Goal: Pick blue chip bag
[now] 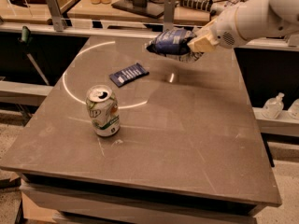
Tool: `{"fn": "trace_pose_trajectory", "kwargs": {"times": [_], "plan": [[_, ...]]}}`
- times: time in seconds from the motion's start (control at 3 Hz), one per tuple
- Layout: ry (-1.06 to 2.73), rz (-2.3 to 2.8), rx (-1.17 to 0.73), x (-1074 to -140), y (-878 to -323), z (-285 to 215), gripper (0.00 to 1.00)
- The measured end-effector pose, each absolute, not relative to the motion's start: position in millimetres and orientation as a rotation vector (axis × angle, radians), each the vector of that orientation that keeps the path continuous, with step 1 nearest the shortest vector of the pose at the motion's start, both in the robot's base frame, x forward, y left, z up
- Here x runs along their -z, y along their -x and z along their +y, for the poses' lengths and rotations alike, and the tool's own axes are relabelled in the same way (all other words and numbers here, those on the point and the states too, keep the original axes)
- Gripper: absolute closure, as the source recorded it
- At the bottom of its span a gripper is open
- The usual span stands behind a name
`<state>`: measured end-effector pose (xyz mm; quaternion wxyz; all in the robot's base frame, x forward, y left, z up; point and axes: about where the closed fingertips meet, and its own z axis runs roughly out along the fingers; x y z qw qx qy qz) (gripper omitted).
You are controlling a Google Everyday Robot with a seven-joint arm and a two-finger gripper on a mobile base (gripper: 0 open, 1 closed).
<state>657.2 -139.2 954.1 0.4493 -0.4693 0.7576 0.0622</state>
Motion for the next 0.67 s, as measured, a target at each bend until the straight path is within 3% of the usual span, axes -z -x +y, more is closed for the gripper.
{"fn": "trace_pose_trajectory", "kwargs": {"times": [0.67], "plan": [[1.041, 1.798, -0.208, -987.1, -647.4, -150.3, 1.0]]}}
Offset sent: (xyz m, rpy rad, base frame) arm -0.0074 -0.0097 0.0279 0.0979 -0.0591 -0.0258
